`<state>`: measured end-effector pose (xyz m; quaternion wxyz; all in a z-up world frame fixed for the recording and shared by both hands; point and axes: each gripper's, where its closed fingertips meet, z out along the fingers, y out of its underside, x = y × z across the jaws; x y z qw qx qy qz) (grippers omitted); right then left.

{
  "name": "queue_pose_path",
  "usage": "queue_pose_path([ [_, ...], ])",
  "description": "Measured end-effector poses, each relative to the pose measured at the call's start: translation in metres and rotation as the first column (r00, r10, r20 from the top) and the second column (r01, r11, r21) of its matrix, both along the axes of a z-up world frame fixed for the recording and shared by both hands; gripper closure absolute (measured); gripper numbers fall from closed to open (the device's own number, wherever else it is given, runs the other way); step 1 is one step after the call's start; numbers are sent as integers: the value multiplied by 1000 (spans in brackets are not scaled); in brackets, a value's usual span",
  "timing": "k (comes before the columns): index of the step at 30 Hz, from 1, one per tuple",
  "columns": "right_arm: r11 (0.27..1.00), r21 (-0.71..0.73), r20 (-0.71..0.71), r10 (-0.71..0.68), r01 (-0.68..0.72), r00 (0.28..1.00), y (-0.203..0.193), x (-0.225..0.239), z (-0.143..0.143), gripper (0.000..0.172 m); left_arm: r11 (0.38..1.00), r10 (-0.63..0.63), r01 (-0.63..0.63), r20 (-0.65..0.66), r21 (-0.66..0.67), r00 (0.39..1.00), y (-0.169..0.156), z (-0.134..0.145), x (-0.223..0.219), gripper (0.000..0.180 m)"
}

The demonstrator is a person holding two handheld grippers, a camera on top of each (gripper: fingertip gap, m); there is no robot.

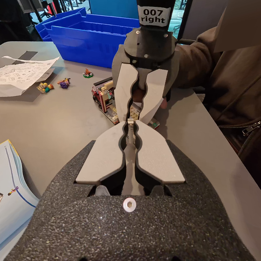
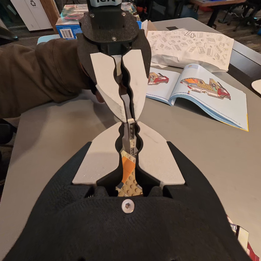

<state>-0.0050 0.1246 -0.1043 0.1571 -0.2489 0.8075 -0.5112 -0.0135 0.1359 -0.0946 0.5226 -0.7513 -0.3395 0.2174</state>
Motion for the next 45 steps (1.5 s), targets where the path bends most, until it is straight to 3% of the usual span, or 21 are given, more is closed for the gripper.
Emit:
queue_pose_path([
  [21,996,-73,99,65,-58,993,9,2,13,164,996,-79,80,-32,39,996,3,6,12,179],
  [23,995,-105,160,20,-3,987,8,-13,24,163,999,-38,38,1,-7,999,-10,-3,14,180],
  [25,992,-118,255,-10,42,967,8,-30,36,164,995,-9,10,-8,96,1000,-18,7,14,180],
  [27,994,-101,245,-7,33,970,8,-28,31,164,993,61,-59,-8,101,998,-25,10,5,180],
  [32,994,-105,204,50,-29,978,9,-8,26,163,982,5,12,-90,186,996,-7,29,7,178],
  [37,991,-126,217,64,-37,974,10,-6,30,163,982,-17,32,-81,186,997,3,24,3,163],
  [45,990,-136,220,68,-39,973,10,-5,30,163,978,-8,28,-98,206,995,6,25,-2,166],
])
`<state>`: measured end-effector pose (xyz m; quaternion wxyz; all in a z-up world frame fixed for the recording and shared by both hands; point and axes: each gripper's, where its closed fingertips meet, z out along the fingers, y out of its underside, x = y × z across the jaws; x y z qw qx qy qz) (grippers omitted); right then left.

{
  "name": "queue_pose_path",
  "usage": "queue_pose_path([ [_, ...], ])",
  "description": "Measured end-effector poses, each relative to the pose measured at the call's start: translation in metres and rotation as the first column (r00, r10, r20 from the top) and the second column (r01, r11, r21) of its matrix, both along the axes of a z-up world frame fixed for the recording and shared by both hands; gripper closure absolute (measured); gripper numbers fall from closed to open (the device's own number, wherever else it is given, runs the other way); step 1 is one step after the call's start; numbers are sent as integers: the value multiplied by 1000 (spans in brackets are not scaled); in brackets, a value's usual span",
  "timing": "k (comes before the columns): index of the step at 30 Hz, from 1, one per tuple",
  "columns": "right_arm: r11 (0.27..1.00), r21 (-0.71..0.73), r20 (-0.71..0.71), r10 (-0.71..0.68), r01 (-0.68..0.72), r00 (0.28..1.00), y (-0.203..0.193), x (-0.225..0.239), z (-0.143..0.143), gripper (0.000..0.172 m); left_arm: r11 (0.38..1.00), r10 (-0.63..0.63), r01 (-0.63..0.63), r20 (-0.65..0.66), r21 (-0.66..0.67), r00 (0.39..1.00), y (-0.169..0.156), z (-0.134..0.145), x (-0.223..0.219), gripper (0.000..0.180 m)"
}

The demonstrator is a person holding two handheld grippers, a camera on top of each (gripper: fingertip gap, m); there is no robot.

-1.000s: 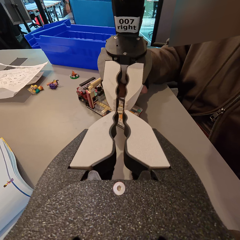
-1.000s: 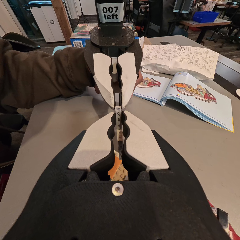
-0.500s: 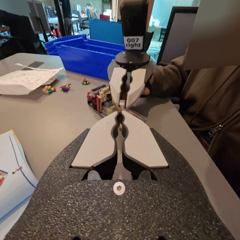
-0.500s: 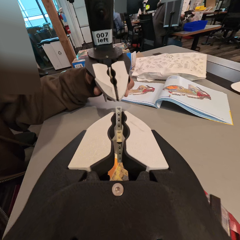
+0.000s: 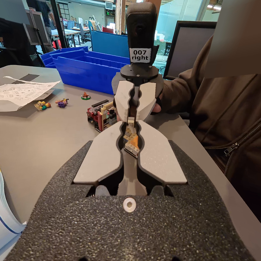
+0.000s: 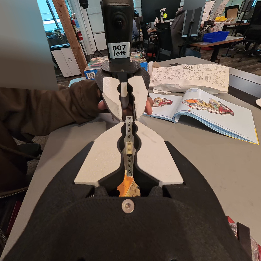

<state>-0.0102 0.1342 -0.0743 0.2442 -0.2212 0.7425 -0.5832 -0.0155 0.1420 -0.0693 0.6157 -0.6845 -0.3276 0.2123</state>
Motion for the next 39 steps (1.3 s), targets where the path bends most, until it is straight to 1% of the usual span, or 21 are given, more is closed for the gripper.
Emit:
queue_pose_path([
  [4,1000,-15,-3,13,-13,1000,1,3,1,163,1000,-15,15,-5,21,1000,1,2,1,166],
  [7,1000,-16,-6,12,-12,1000,1,3,1,163,1000,-16,16,-7,25,1000,2,1,0,171],
  [11,1000,-24,-4,14,-14,1000,2,2,1,164,999,-29,29,-20,15,999,3,1,1,173],
  [15,999,-45,-8,12,-12,1000,2,4,4,164,999,-35,33,-53,-31,998,3,4,4,173],
  [18,999,-51,5,15,-15,1000,3,4,8,164,999,-39,37,-70,-31,997,4,5,5,173],
  [21,999,-40,32,22,-20,999,4,4,9,164,999,-46,45,-70,-18,997,4,5,5,173],
  [29,999,-15,96,37,-36,995,4,5,11,164,998,-49,46,-74,-32,996,3,4,6,174],
  [30,999,-18,113,28,-26,993,4,3,12,164,998,-53,50,-70,-33,996,2,3,7,179],
  [31,999,-38,162,8,-1,987,3,-4,20,164,997,-56,53,-50,-62,997,0,-2,9,180],
  [32,998,-61,238,-15,30,971,4,-17,31,164,997,-22,19,-39,-71,999,-6,-6,7,180],
  [33,996,-69,294,-38,61,955,4,-31,38,164,1000,4,-5,-36,-24,999,-12,-3,5,180],
  [34,994,-65,308,-59,83,950,4,-39,38,164,1000,19,-19,-28,18,999,-16,1,4,180],
  [36,996,-42,287,-67,83,955,3,-38,31,164,998,60,-59,-39,25,997,-19,6,0,180],
  [38,998,-34,261,-44,55,964,2,-27,27,164,997,62,-58,-73,53,995,-15,14,0,180],
  [39,998,-33,247,-37,47,968,1,-22,25,163,996,71,-66,-82,56,994,-15,16,0,176],
])
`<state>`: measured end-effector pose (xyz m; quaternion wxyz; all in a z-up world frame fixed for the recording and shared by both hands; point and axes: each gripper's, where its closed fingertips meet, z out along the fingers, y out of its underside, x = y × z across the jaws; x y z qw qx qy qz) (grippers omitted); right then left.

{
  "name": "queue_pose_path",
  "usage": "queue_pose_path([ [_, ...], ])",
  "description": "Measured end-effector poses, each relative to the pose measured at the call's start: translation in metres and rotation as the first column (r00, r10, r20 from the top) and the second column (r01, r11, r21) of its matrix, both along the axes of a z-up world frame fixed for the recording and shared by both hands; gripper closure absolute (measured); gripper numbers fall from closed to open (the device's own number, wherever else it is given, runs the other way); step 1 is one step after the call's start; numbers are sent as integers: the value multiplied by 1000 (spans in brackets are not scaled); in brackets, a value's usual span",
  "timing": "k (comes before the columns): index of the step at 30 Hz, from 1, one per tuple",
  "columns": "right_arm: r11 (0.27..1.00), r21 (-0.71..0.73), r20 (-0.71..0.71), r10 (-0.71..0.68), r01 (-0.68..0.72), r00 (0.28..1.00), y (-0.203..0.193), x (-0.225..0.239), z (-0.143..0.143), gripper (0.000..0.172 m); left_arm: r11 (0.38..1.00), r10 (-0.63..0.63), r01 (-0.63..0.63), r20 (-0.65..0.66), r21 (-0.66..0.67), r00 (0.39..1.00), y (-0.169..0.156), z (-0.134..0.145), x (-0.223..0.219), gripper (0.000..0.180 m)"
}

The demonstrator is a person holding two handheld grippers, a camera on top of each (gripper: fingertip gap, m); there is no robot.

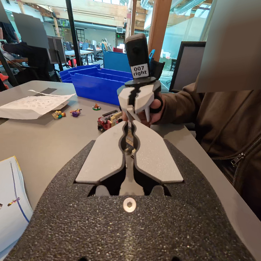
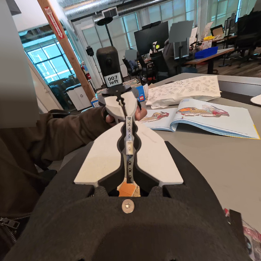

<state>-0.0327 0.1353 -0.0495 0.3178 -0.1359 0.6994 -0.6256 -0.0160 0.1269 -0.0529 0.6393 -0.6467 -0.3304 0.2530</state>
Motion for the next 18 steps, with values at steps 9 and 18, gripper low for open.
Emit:
queue_pose_path([
  [9,1000,9,71,24,-25,997,-3,8,-2,164,990,-3,-2,38,139,999,10,4,-13,160],
  [18,999,-8,5,36,-36,999,-1,15,-4,163,985,-58,51,37,162,998,17,6,-8,171],
])
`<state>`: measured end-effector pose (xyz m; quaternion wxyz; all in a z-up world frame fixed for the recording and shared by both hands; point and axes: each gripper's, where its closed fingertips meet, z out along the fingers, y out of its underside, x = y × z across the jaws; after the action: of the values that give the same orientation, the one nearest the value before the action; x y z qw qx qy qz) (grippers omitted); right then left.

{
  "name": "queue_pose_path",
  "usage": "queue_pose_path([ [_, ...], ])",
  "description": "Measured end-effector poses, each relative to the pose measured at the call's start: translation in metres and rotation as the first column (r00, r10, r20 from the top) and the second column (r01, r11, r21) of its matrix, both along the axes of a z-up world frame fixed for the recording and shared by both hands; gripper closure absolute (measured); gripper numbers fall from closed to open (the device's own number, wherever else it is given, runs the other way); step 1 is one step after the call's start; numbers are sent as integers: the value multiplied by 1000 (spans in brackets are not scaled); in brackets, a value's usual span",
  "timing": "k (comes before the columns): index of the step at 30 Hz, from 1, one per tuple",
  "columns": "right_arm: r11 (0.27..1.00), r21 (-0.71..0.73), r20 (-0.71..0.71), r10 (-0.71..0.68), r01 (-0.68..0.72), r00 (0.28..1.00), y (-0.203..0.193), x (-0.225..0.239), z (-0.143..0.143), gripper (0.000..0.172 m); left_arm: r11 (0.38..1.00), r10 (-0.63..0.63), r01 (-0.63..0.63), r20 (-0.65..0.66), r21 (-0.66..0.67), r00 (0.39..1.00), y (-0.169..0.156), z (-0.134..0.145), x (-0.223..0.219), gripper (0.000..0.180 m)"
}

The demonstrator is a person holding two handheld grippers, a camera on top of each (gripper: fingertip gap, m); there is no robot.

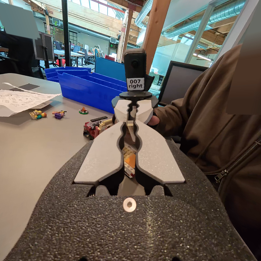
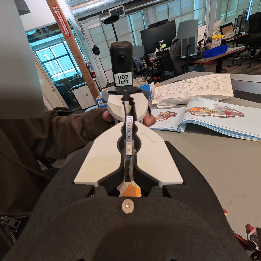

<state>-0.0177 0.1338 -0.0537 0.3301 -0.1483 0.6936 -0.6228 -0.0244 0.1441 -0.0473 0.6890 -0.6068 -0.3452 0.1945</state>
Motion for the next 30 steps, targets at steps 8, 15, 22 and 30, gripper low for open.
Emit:
queue_pose_path([
  [8,1000,-15,-33,-4,4,999,0,2,0,163,996,-1,2,6,-89,1000,-1,-2,3,173],
  [15,1000,1,49,-2,2,999,0,2,5,164,997,-8,8,-8,-79,1000,-2,-2,4,172],
  [22,999,38,107,-2,-2,994,-1,1,5,164,997,-8,9,11,-76,1000,-3,-4,3,172],
  [30,998,55,140,0,-8,990,-2,3,6,165,996,-22,24,23,-82,999,-4,-5,6,172],
])
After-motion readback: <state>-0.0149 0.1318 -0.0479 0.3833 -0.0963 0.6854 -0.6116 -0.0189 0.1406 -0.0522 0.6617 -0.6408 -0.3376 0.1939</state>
